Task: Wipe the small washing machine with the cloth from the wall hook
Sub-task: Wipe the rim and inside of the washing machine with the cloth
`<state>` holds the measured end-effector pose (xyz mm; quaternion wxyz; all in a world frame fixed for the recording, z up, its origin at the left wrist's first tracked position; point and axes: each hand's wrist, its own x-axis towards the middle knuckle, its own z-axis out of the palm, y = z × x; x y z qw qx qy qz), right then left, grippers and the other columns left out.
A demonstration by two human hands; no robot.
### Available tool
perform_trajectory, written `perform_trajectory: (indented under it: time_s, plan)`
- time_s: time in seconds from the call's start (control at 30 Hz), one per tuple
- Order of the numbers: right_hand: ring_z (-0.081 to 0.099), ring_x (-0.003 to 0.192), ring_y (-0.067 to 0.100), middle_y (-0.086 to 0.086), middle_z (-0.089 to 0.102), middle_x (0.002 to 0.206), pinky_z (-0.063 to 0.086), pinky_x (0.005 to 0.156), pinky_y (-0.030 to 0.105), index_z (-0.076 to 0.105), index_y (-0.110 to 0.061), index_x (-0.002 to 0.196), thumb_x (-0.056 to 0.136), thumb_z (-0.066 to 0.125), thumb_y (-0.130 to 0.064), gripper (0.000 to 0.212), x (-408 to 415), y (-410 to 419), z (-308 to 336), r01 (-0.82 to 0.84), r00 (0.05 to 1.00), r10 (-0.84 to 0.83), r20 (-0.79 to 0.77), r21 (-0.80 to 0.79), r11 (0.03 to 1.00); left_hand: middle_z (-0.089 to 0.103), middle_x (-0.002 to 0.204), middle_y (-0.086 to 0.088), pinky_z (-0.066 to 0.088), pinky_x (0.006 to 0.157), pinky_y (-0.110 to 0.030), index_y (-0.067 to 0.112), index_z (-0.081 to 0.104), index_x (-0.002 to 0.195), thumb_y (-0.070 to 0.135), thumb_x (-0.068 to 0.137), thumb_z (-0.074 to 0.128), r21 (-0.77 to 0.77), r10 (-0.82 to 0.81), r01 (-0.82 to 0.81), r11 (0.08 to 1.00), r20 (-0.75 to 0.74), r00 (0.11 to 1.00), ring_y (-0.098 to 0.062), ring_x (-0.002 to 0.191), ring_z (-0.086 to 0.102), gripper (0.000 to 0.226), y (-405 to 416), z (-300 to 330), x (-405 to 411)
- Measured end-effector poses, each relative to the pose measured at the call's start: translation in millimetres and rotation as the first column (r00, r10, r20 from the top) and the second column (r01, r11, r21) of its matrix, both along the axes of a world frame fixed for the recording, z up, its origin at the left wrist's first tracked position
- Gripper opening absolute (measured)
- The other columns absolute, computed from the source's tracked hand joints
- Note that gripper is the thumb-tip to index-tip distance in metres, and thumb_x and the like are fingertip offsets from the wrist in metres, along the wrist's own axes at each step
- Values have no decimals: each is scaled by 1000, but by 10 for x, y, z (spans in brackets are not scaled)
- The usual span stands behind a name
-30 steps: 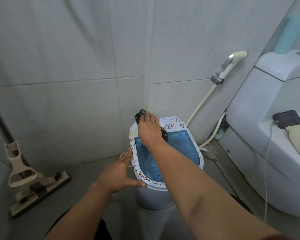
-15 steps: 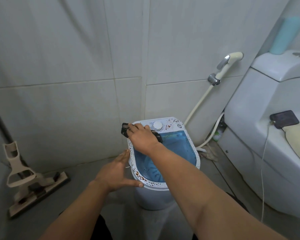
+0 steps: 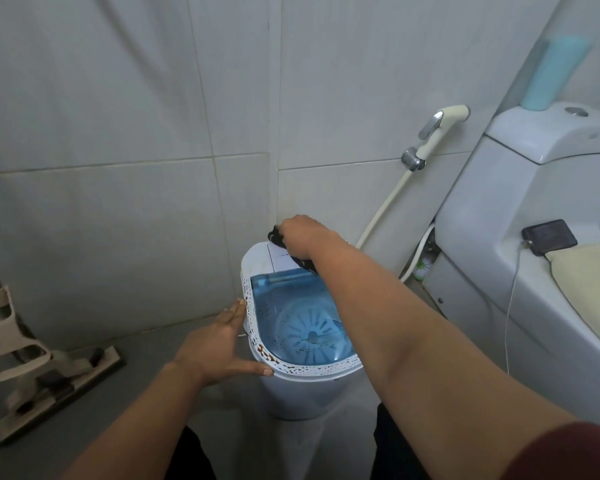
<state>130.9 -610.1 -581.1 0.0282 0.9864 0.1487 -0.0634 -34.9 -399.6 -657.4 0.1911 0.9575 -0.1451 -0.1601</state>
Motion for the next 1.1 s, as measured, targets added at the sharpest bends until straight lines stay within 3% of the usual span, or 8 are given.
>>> perform_trajectory:
  time_s: [0.13, 0.27, 0.37, 0.57, 0.87, 1.1]
  plan:
    - [60, 87, 33, 17, 66, 110, 46, 70, 33, 64, -8, 113, 91, 53, -8, 25, 42, -68, 0, 55, 998, -53, -26, 98, 994, 1, 177, 6, 26, 129, -35, 27, -6, 169, 95, 55, 70, 14, -10, 10, 1000, 17, 1000, -12, 163, 12, 152, -16, 24, -3]
    - [63, 98, 36, 17, 66, 111, 50, 75, 35, 64, -7, 114, 87, 54, -4, 29, 48, -327, 40, 155, 988, -156, 7, 81, 985, 0, 177, 6, 25, 128, -35, 27, -6, 168, 94, 56, 71, 16, -15, 15, 1000, 7, 1000, -14, 163, 11, 152, -21, 20, 1]
    - [58, 109, 34, 12, 64, 118, 49, 83, 40, 60, -13, 125, 89, 52, -5, 38, -39, -606, -80, 222, 973, -223, 60, 17, 975, 0, 177, 7, 24, 129, -34, 28, -6, 168, 96, 53, 70, 3, -14, 14, 1000, 9, 1000, -12, 163, 10, 154, -9, -5, 7]
    - [46, 116, 31, 2, 51, 140, 41, 87, 42, 60, -17, 127, 93, 47, -8, 37, -398, -564, -444, 171, 963, -190, 190, 109, 979, 2, 177, 5, 19, 129, -31, 26, -5, 169, 94, 53, 73, -29, -14, 14, 1000, 0, 1000, -11, 163, 9, 155, -1, -12, 16]
    - [44, 119, 34, 9, 51, 135, 38, 95, 47, 59, -12, 126, 85, 51, -7, 41, -794, -514, -599, 214, 946, -219, 238, 45, 976, 3, 177, 4, 24, 130, -35, 26, -7, 168, 111, 38, 51, 18, -17, 18, 1000, -13, 1000, -15, 163, 13, 166, 11, -10, 33]
    - [42, 126, 34, 12, 42, 145, 41, 97, 49, 51, -7, 137, 89, 52, -4, 48, -562, -472, -545, 337, 919, -335, 208, 30, 941, 2, 177, 5, 27, 129, -35, 25, -8, 168, 111, 41, 49, 57, -33, 33, 998, 7, 999, -14, 163, 12, 164, -1, 2, 40]
